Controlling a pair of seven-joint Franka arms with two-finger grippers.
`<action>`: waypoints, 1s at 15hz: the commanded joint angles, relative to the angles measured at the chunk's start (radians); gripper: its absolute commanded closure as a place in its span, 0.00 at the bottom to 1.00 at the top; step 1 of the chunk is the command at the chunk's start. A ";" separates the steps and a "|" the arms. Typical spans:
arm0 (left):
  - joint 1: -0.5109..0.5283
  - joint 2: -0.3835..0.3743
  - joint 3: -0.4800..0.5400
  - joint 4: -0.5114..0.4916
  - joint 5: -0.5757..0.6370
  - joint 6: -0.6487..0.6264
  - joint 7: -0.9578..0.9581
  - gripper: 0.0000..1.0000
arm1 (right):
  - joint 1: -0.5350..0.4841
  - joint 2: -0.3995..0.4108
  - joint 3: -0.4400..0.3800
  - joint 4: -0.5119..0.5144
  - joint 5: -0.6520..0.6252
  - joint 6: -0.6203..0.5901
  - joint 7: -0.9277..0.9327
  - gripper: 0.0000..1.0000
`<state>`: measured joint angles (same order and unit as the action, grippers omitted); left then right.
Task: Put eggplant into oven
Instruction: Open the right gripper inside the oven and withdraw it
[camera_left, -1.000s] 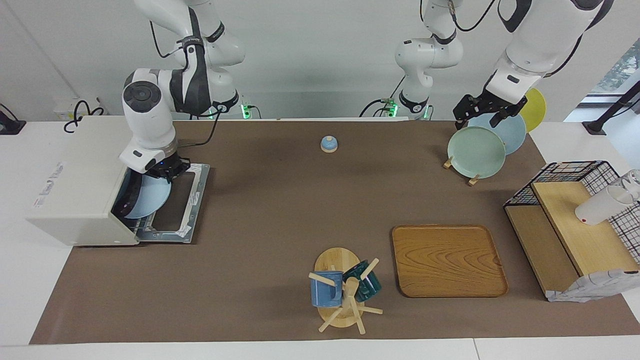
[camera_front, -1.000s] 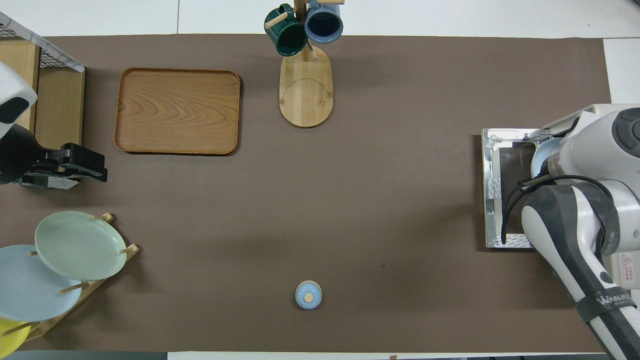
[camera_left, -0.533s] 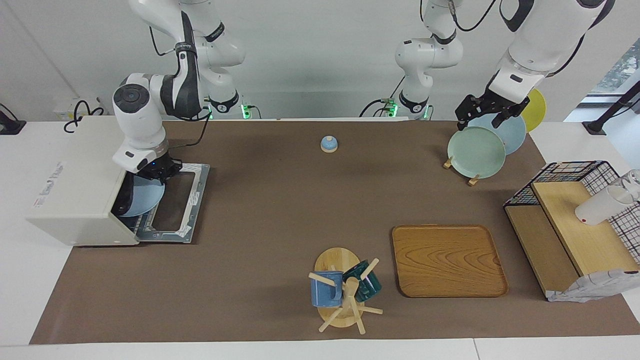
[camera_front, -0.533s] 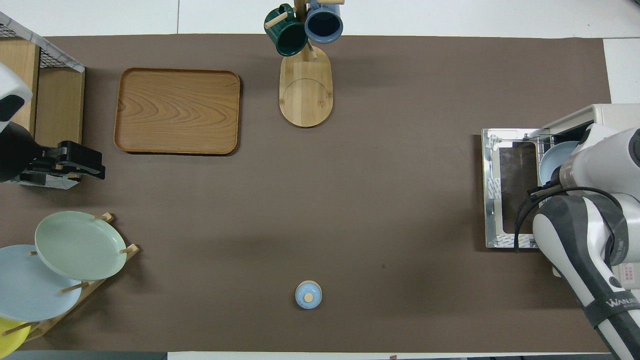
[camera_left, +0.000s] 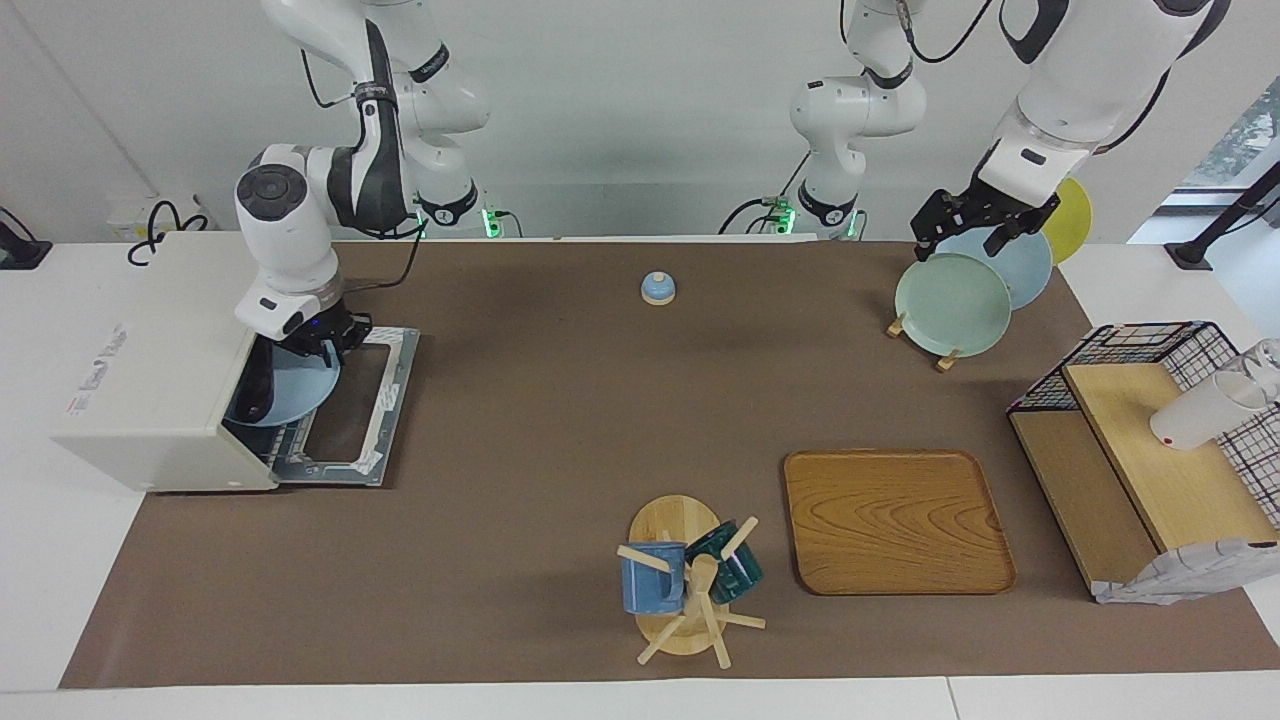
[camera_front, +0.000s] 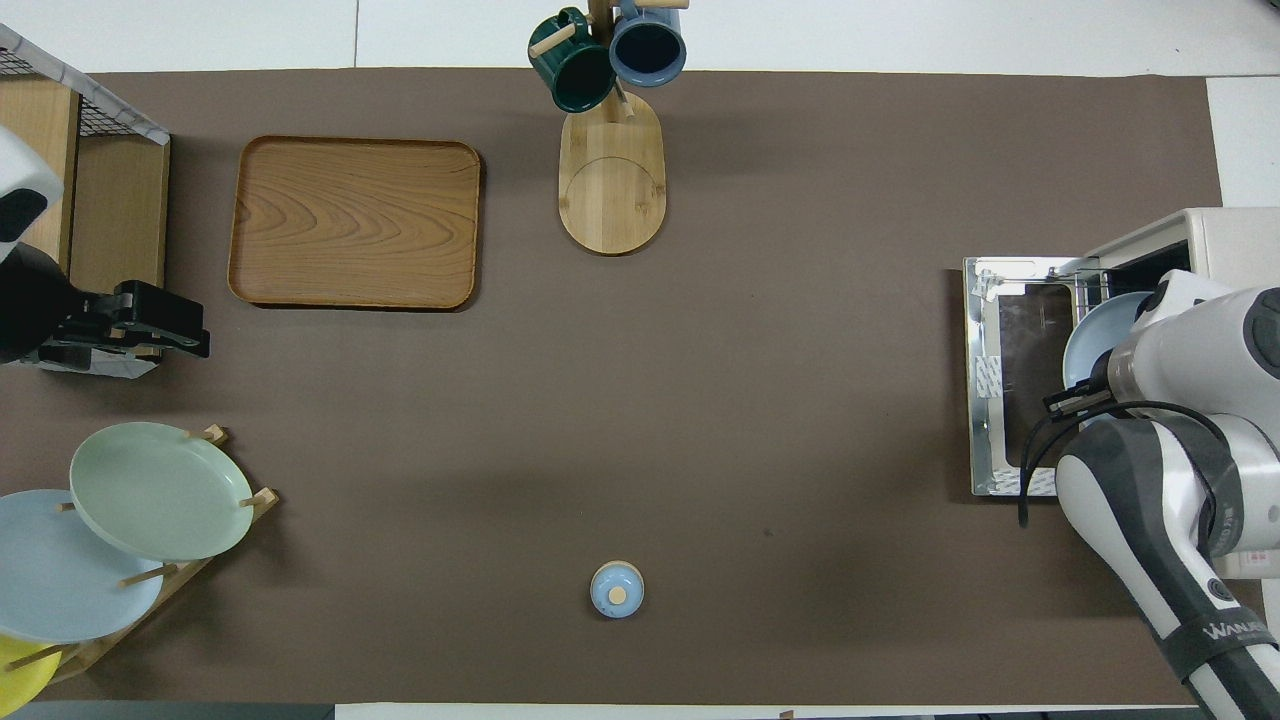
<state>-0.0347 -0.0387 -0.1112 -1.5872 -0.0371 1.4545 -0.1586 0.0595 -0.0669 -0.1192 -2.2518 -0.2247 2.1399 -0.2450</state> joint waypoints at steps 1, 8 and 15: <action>0.006 -0.003 -0.004 0.007 -0.009 0.003 -0.002 0.00 | 0.045 0.041 0.009 0.121 0.077 -0.106 -0.007 0.55; 0.012 -0.004 -0.005 0.004 -0.009 0.004 -0.002 0.00 | 0.129 0.111 0.010 0.052 0.090 0.078 0.217 1.00; 0.015 -0.007 -0.001 -0.001 -0.010 0.007 -0.010 0.00 | 0.111 0.148 0.009 -0.025 0.091 0.169 0.237 1.00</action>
<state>-0.0342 -0.0387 -0.1087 -1.5872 -0.0371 1.4547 -0.1609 0.1935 0.0896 -0.1147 -2.2438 -0.1439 2.2820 -0.0166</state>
